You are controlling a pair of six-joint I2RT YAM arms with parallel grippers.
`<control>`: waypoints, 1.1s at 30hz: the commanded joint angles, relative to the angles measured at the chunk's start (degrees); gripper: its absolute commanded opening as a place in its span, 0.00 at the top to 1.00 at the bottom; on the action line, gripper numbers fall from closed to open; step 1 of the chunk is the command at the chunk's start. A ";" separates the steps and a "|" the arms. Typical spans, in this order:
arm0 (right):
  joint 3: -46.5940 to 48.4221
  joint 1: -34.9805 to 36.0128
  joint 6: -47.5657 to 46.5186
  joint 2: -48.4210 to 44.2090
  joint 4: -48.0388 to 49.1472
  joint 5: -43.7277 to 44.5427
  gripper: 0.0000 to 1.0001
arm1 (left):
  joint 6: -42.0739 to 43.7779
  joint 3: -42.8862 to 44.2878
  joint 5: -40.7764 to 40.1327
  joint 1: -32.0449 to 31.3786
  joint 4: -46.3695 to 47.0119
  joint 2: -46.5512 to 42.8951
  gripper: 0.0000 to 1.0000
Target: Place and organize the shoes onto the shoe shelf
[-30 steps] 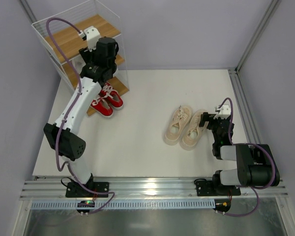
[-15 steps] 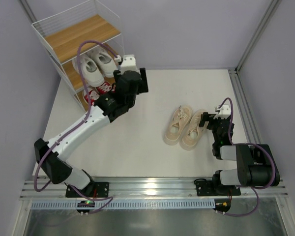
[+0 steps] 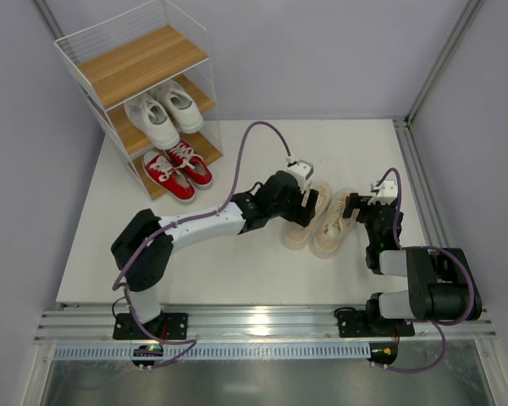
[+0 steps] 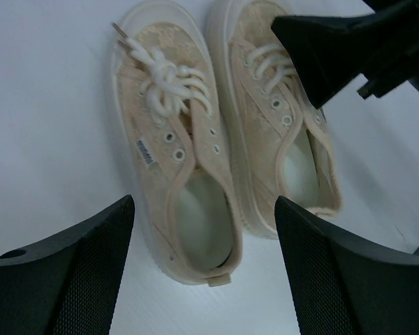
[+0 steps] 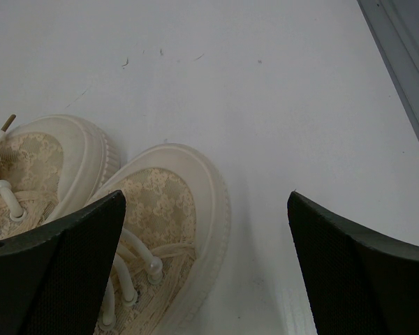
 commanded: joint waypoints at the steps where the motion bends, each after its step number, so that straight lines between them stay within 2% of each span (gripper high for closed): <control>1: 1.21 -0.13 -0.37 0.09 4.65 -0.54 0.03 | 0.95 2.76 3.91 -3.73 4.62 1.29 0.20; 8: 1.21 -0.13 -0.37 0.01 4.65 -0.54 0.02 | 0.51 4.61 2.16 -7.78 4.53 6.83 0.20; 15: 1.21 -0.13 -0.37 0.01 4.65 -0.54 0.03 | 1.57 9.79 -7.32 -9.37 0.40 13.33 0.21; 19: 1.21 -0.13 -0.37 0.01 4.65 -0.54 0.03 | 1.04 12.78 -15.82 -9.63 -2.31 15.97 0.22; 27: 1.21 -0.13 -0.37 0.09 4.56 -0.54 0.03 | 2.62 14.10 -23.41 -13.32 -5.04 13.87 0.22; 33: 1.21 -0.13 -0.37 0.01 4.65 -0.54 0.03 | -0.01 15.24 -27.18 -13.68 -9.09 14.74 0.22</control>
